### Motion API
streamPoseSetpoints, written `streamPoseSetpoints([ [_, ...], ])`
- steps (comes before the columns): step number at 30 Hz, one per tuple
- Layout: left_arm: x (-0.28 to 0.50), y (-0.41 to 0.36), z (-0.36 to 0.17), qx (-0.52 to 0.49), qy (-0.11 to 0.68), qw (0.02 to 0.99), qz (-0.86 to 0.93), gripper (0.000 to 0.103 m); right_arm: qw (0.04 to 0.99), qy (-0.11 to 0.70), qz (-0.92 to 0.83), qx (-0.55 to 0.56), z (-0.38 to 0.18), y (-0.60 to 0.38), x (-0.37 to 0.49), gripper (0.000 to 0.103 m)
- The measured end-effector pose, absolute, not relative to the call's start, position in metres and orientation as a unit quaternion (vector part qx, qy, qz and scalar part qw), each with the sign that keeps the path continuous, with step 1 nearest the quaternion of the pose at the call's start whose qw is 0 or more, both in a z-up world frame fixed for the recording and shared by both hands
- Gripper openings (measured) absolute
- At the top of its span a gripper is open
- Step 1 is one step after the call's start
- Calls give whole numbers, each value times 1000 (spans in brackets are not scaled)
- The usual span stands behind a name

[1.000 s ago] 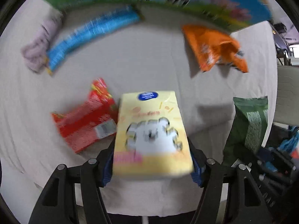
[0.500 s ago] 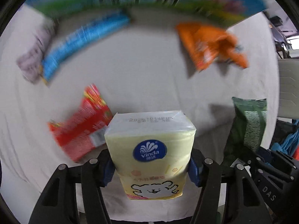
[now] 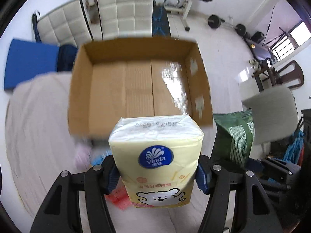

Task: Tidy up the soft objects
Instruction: 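Carry both packs into the cardboard box and open both tools to release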

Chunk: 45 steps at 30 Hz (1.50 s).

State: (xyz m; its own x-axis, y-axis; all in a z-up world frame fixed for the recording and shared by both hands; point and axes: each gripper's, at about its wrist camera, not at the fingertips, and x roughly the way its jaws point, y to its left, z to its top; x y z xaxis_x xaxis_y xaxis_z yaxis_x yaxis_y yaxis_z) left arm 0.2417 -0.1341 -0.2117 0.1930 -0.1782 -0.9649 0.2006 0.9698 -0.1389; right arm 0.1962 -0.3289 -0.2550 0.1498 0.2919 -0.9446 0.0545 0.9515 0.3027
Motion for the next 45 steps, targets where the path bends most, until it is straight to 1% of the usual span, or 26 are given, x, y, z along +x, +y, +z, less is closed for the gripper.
streamPoseSetpoints([
  [1, 255, -132, -212, 11, 618, 777, -121, 60, 754, 640, 77, 126, -248, -324, 212, 33],
  [5, 304, -126, -230, 24, 603, 789, -116, 60, 766, 630, 62, 112, -246, -303, 261, 33],
  [6, 318, -127, -214, 26, 603, 789, -115, 60, 768, 629, 57, 110, -248, -298, 271, 33],
  [7, 327, -127, -217, 27, 604, 788, -116, 60, 768, 629, 54, 111, -251, -297, 282, 33],
  [11, 360, -130, -242, 25, 614, 779, -122, 60, 765, 634, 40, 106, -272, -284, 324, 33],
  [12, 371, -127, -233, 24, 617, 777, -124, 60, 763, 636, 37, 105, -279, -281, 334, 33],
  [15, 393, -126, -253, 22, 632, 764, -126, 60, 753, 649, 26, 101, -310, -281, 359, 33],
  [23, 433, -121, -308, -16, 678, 722, -133, 60, 731, 678, 6, 75, -375, -280, 399, 33],
  [29, 447, -124, -331, -33, 700, 698, -147, 60, 727, 683, 1, 65, -396, -277, 418, 33],
  [32, 451, -129, -336, -21, 700, 699, -147, 61, 724, 686, 3, 67, -400, -277, 423, 33],
  [35, 452, -131, -338, -7, 704, 697, -136, 61, 715, 695, 13, 69, -406, -277, 431, 36],
  [36, 452, -132, -339, -2, 707, 694, -135, 61, 710, 701, 13, 66, -409, -277, 436, 43],
  [37, 451, -132, -339, -2, 711, 690, -135, 61, 707, 704, 13, 58, -409, -277, 436, 59],
  [38, 450, -131, -340, -5, 713, 687, -136, 63, 709, 703, 11, 55, -408, -282, 434, 68],
  [39, 449, -131, -338, -8, 714, 686, -139, 63, 711, 701, 16, 57, -406, -283, 433, 71],
  [41, 446, -129, -330, -4, 705, 696, -138, 65, 710, 701, 21, 57, -401, -282, 430, 72],
  [42, 445, -128, -328, 0, 701, 700, -137, 68, 710, 702, 19, 55, -399, -282, 429, 73],
  [44, 441, -126, -318, 12, 690, 711, -136, 74, 708, 704, 21, 58, -393, -277, 430, 77],
  [45, 438, -123, -310, 17, 684, 717, -135, 76, 708, 704, 21, 58, -390, -275, 427, 85],
])
